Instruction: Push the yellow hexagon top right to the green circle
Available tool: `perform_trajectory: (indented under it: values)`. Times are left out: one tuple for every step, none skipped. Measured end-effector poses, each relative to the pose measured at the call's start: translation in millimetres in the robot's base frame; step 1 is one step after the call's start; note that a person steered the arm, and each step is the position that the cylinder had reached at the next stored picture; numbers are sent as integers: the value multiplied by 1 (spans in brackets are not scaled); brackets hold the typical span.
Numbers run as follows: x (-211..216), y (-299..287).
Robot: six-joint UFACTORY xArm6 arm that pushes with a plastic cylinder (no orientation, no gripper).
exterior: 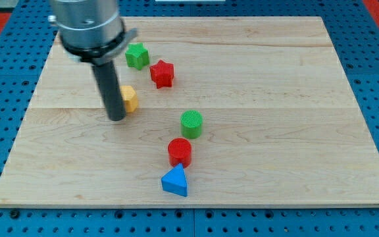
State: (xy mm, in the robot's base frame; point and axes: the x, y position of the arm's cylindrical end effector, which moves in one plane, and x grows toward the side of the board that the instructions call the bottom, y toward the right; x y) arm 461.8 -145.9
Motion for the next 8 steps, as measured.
perform_trajectory:
  values:
    - [-5, -14]
    - [-13, 18]
    - [-20, -3]
    - [-26, -8]
    - [-31, -3]
    - [-31, 15]
    - [-45, 22]
    - [-54, 31]
